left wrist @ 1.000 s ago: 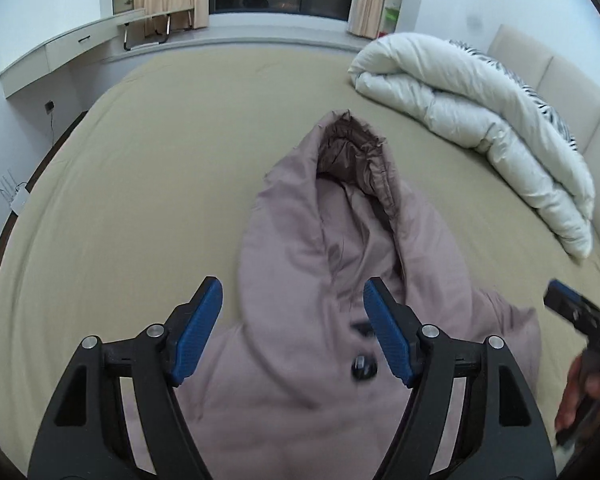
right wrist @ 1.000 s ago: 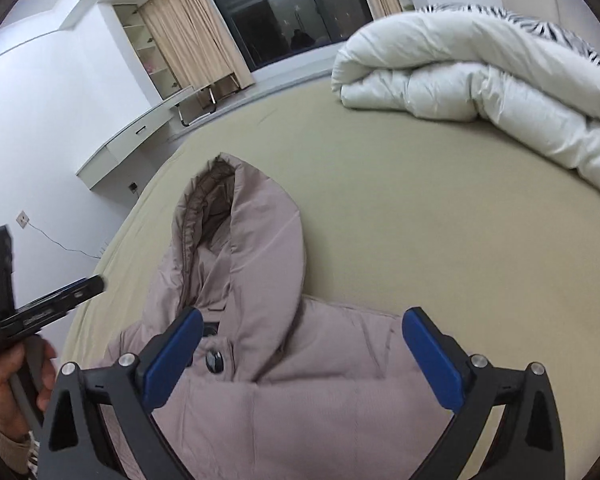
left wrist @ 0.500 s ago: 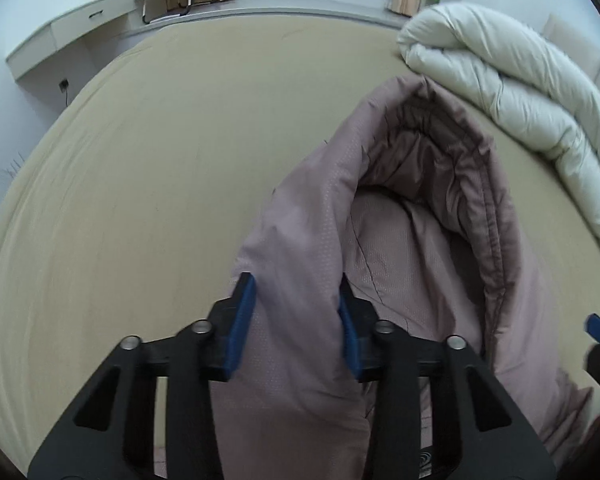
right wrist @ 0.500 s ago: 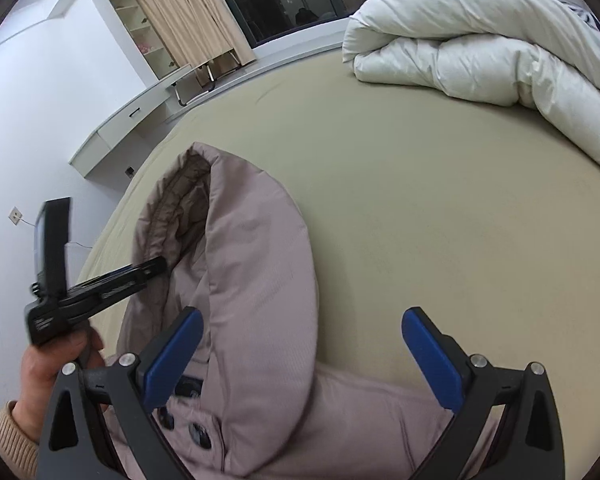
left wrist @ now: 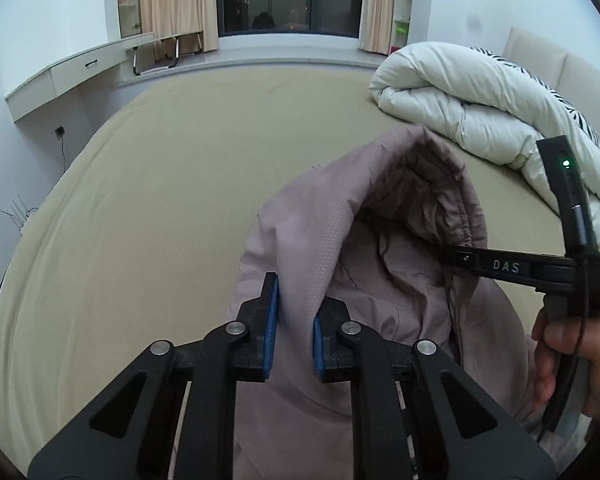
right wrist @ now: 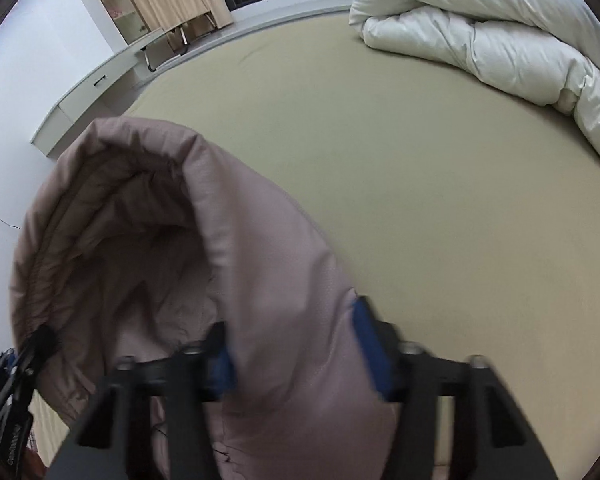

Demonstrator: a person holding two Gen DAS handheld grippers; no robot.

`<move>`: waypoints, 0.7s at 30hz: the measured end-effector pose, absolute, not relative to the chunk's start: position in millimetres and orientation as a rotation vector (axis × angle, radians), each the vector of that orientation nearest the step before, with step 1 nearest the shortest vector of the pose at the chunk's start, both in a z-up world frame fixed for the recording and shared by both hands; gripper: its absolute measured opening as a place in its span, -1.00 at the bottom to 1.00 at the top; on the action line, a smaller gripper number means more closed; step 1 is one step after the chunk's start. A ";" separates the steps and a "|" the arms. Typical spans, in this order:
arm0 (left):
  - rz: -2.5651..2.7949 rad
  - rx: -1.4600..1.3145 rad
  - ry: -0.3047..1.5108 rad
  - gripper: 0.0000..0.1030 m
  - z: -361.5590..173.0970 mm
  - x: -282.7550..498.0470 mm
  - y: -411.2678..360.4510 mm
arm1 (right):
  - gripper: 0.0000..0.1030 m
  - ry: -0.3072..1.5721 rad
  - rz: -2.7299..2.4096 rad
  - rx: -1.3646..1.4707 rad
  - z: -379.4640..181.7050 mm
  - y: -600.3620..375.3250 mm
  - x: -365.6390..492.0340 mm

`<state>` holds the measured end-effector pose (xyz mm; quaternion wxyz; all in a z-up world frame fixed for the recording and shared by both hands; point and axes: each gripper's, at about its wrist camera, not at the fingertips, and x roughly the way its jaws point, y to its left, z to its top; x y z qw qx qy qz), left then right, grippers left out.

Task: Fold large clothes
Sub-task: 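Fold the hood down onto the coat body with both tools and release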

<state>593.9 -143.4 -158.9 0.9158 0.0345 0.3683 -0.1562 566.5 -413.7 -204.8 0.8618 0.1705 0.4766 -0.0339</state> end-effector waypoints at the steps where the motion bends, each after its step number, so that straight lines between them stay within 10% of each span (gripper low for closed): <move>1: -0.326 0.061 0.752 -0.77 -154.7 588.1 -141.4 | -0.75 1.006 -0.071 0.356 -203.4 -414.1 562.2; 12: -0.402 -0.082 0.598 -0.81 -93.1 432.8 -78.8 | -0.79 0.683 -0.024 0.128 -99.0 -392.9 379.6; 21: -0.485 -0.148 0.732 -0.81 -132.3 266.0 -24.8 | -0.72 0.777 0.015 0.116 -160.3 -362.3 238.6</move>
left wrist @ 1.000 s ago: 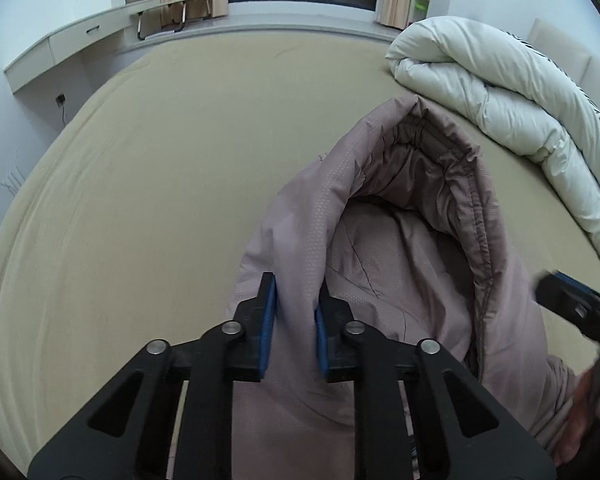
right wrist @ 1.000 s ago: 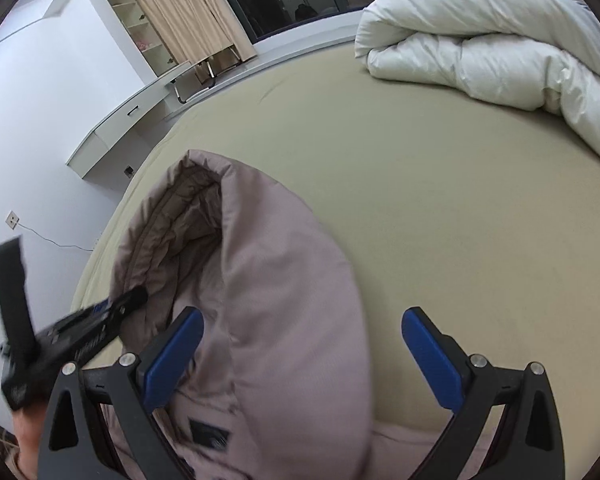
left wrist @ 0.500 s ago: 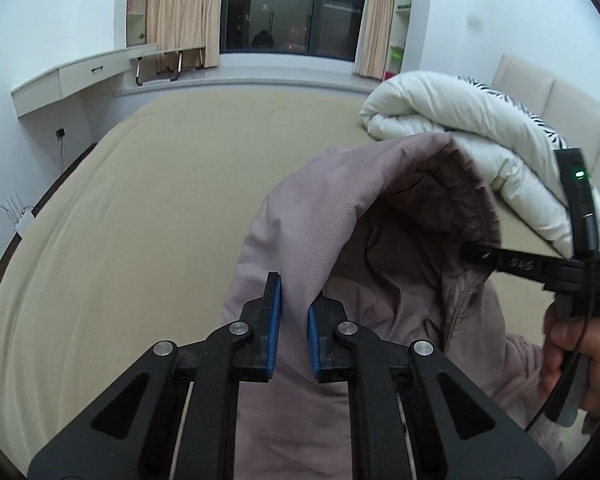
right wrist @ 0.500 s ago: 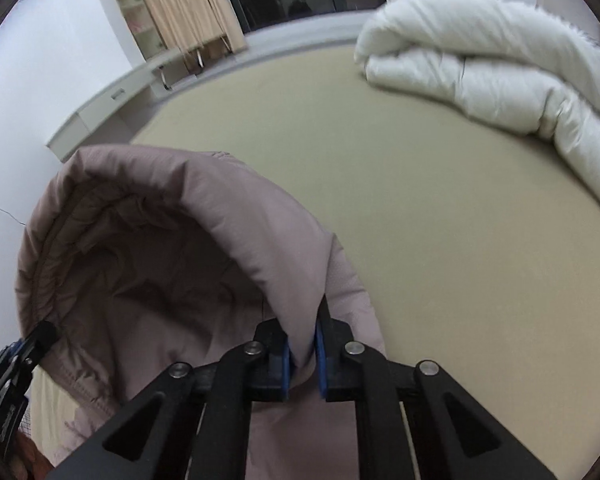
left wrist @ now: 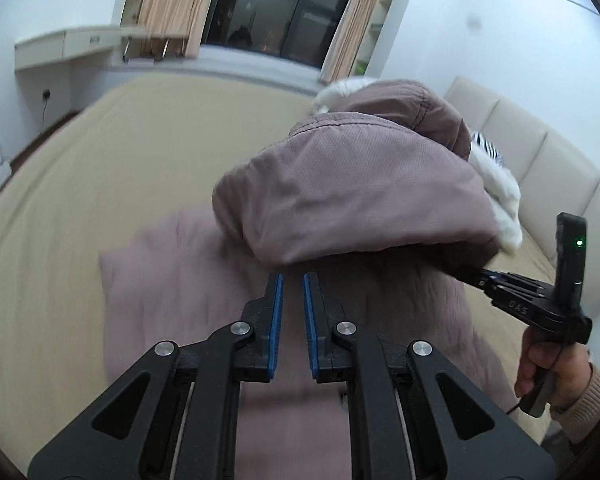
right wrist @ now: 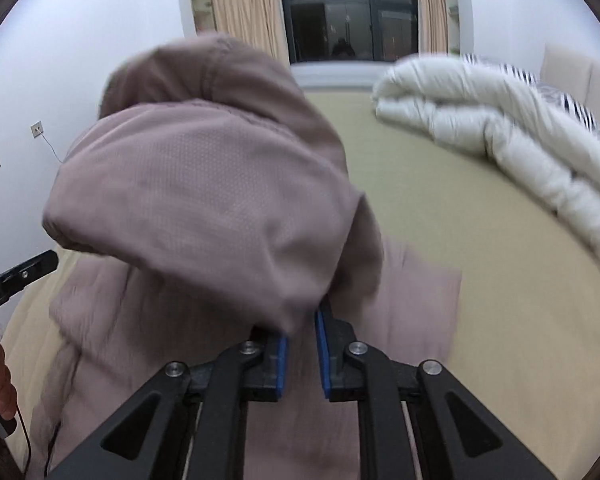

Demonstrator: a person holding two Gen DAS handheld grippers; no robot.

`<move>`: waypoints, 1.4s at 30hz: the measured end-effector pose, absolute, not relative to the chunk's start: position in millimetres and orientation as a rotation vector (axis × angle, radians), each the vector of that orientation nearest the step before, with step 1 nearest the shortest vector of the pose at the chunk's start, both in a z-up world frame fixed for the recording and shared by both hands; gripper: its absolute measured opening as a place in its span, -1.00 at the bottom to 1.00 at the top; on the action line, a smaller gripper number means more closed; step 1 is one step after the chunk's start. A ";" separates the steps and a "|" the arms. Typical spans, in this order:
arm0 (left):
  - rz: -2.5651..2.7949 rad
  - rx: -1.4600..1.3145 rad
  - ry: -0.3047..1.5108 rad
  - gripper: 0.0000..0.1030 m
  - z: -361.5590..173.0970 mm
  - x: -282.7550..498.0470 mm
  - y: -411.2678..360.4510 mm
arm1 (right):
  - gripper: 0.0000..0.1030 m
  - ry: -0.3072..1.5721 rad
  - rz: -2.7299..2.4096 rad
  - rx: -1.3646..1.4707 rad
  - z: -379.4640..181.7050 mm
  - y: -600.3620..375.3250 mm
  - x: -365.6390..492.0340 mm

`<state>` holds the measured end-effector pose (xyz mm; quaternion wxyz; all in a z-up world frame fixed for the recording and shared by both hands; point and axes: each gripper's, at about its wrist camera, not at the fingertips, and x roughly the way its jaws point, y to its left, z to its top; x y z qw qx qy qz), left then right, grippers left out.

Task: Fold large clothes
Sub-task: 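Fold the hood down onto the coat body with both tools and release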

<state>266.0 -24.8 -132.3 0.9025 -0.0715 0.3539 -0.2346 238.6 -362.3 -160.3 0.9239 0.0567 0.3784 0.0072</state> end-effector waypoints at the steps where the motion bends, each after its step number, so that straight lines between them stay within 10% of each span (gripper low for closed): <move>1: -0.479 -0.142 0.763 -0.81 -139.4 251.7 -19.8 | -0.67 0.820 0.015 0.134 -176.3 -360.1 225.2; 6: -0.440 -0.171 0.763 -0.81 -129.1 214.0 2.3 | -0.13 0.871 0.031 0.206 -196.6 -363.5 176.8; 14: -0.565 -0.080 0.582 -0.81 -28.6 266.1 -62.4 | -0.12 0.664 0.041 0.240 -112.3 -380.5 223.1; 27: -0.499 0.054 0.904 -0.81 -200.5 330.7 -110.3 | -0.19 0.853 0.004 0.069 -224.1 -350.9 291.9; 42: -0.495 -0.048 0.823 -0.81 -143.1 333.9 -65.6 | -0.25 0.777 0.066 0.179 -124.3 -363.4 364.5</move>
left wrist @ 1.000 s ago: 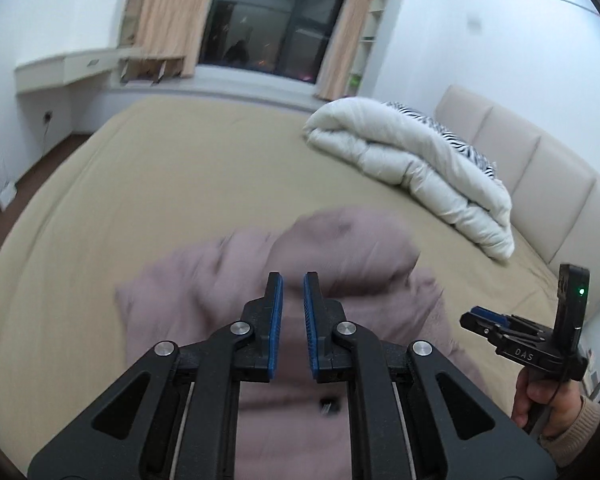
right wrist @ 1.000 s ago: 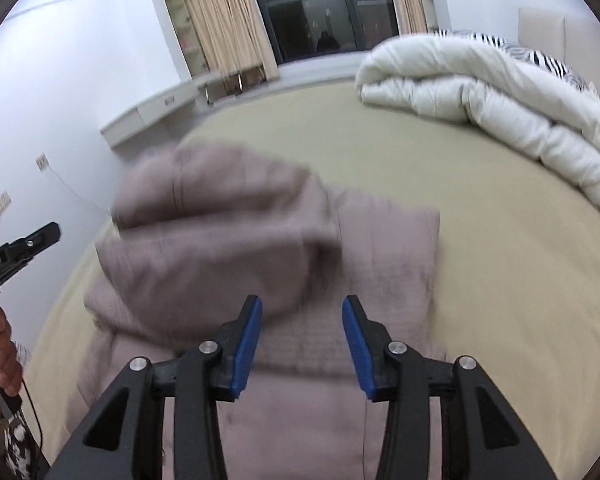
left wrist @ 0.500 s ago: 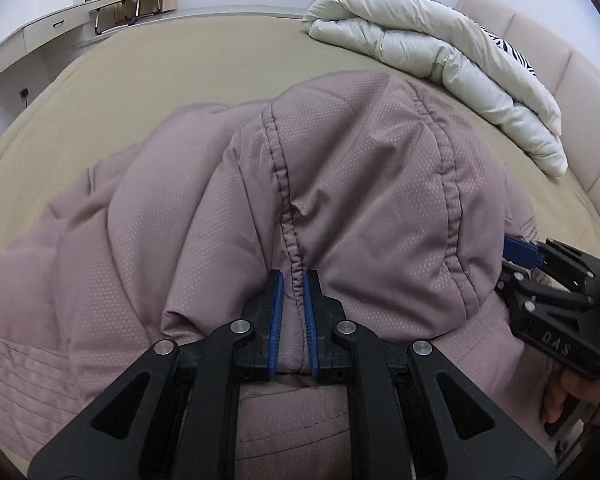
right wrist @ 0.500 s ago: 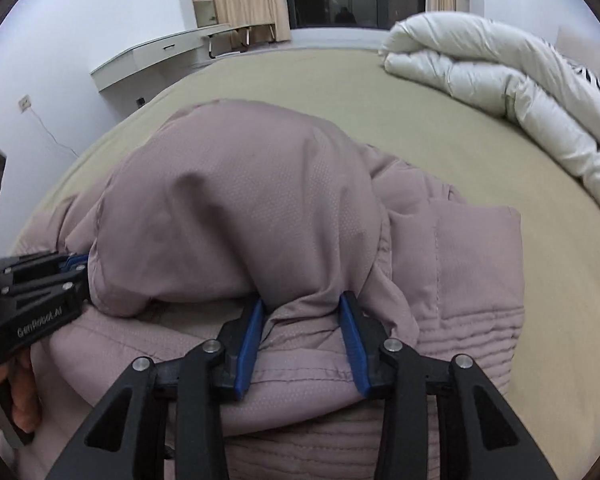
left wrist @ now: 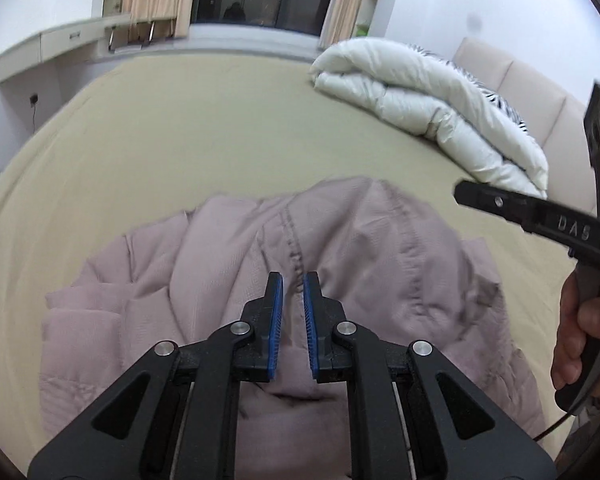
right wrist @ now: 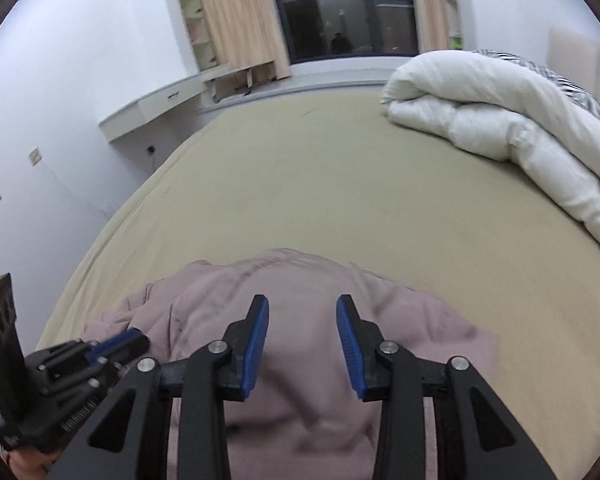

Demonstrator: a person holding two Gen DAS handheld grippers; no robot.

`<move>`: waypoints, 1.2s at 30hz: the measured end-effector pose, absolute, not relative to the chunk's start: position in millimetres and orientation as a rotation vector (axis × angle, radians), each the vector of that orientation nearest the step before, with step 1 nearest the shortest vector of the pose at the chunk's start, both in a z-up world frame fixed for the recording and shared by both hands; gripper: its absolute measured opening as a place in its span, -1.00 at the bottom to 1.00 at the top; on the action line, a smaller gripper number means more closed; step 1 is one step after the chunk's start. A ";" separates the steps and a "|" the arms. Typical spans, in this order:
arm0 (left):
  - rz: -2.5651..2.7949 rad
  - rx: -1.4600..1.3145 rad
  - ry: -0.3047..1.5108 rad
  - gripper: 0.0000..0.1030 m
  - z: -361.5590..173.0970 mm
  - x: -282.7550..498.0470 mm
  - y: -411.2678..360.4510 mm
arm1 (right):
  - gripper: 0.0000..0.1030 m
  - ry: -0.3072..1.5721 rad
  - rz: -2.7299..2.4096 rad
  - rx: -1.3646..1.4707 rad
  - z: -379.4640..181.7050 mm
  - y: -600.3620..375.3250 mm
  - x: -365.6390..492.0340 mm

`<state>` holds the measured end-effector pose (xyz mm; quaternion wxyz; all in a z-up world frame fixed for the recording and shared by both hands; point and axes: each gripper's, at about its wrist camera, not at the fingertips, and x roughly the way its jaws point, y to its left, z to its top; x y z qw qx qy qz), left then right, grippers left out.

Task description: Fold large clothes

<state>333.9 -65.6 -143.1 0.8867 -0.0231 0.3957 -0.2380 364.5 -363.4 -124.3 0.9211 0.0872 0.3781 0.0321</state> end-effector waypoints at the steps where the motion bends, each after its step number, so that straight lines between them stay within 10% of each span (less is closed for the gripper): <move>1: -0.490 -0.061 0.857 -0.81 -152.3 350.5 -78.3 | -0.25 0.820 0.078 0.188 -134.4 -359.9 381.9; 10: -0.498 -0.119 0.891 -0.81 -215.4 352.0 -58.7 | -0.26 0.895 0.057 0.159 -228.5 -353.6 420.1; 36: -0.399 -0.205 0.743 -0.81 -174.2 295.5 23.7 | -0.30 0.800 0.073 0.084 -173.5 -328.7 326.7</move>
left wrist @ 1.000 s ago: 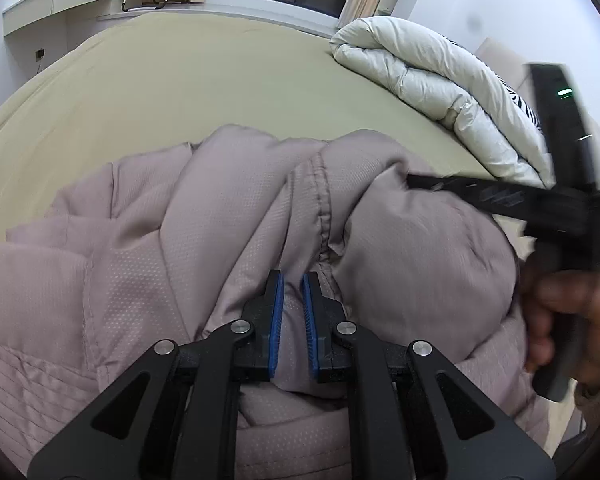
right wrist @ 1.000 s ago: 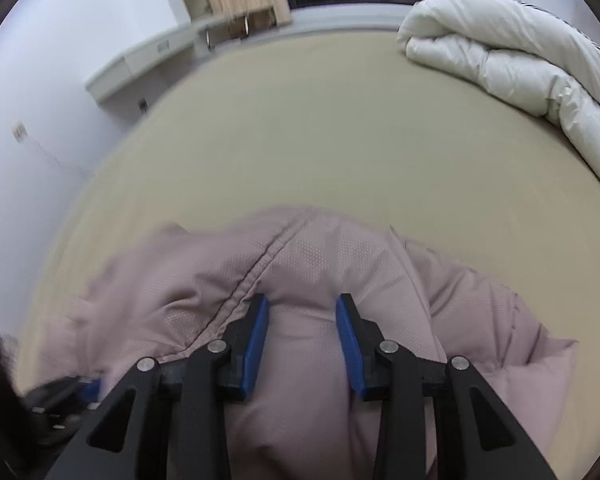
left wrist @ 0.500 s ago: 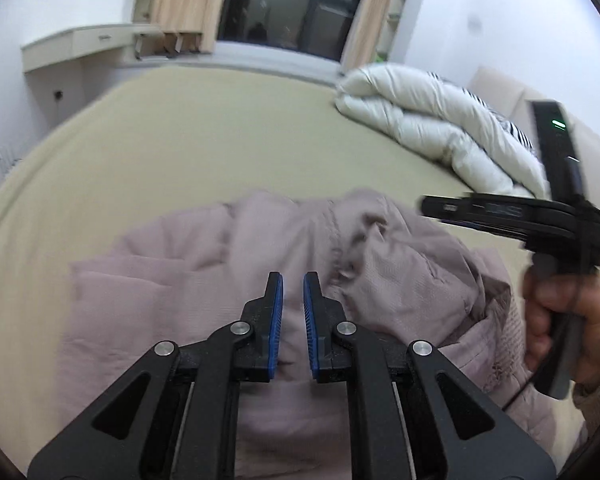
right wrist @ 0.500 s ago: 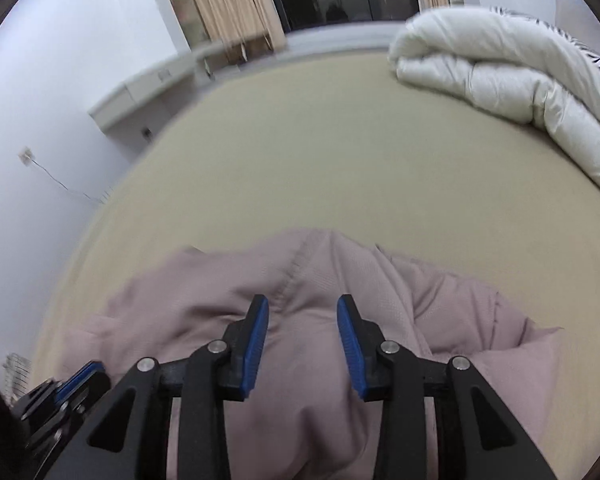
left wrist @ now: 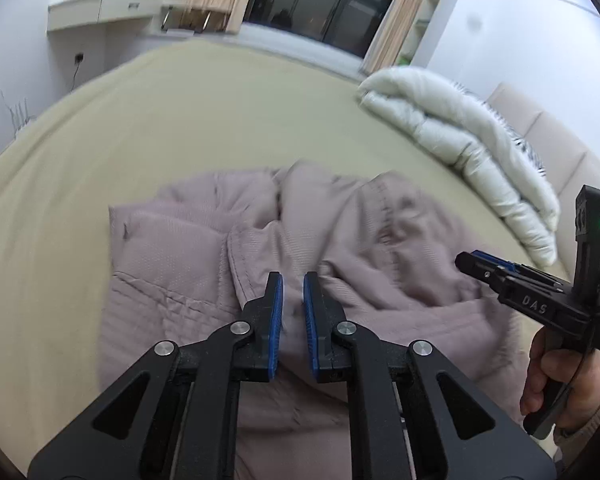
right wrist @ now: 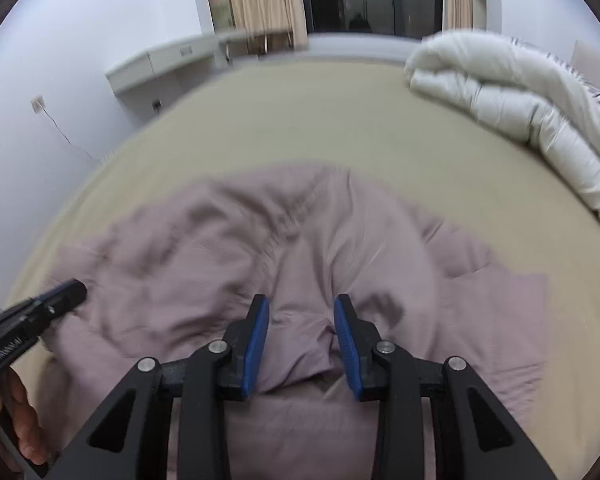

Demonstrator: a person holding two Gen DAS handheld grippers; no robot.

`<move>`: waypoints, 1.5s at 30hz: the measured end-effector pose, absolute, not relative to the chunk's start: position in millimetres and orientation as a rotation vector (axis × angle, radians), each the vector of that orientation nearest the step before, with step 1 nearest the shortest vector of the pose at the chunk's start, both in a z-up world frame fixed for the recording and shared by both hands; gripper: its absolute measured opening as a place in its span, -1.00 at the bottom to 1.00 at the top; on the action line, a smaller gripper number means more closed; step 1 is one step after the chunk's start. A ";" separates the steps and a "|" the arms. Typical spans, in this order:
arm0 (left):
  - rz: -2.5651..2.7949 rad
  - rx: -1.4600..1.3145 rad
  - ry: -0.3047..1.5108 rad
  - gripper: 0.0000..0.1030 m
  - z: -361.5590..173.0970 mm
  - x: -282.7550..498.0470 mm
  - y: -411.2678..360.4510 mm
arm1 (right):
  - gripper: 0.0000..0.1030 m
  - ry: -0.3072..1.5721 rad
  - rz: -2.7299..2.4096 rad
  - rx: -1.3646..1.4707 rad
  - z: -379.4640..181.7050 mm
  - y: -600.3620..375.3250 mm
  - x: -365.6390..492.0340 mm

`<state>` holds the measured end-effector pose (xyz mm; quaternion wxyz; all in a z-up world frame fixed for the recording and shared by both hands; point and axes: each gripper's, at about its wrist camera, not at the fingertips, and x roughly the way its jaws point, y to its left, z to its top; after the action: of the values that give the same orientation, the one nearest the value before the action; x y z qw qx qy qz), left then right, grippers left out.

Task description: Fold large clothes

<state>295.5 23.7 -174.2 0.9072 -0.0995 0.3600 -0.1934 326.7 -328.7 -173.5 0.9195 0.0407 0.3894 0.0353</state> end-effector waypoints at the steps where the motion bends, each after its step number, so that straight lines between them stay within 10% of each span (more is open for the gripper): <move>1: -0.408 -0.205 0.718 -0.81 -164.2 282.2 24.9 | -0.30 0.757 0.092 0.093 -160.0 -327.3 309.9; 10: -0.432 -0.159 0.839 -0.81 -209.9 287.1 -15.5 | -0.29 0.893 0.130 0.125 -228.3 -326.4 296.1; 21: -0.285 -0.207 0.712 -0.81 -170.3 277.1 56.7 | -0.07 0.718 0.075 0.095 -145.7 -320.2 246.0; 30: -0.193 -0.115 0.860 -0.81 -227.2 322.5 63.2 | 0.20 0.879 -0.049 0.255 -228.4 -396.3 282.8; 40: -0.219 -0.149 0.885 -0.81 -233.7 330.6 66.5 | 0.04 0.704 -0.113 0.437 -177.1 -454.5 249.1; 45: -0.230 -0.154 0.874 -0.81 -233.2 328.5 64.5 | 0.07 0.899 -0.149 0.425 -225.9 -470.1 277.9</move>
<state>328.5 64.5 -233.2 0.8967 -0.0745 0.4220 -0.1111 277.9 -470.1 -225.9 0.8762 0.2037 0.4310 -0.0712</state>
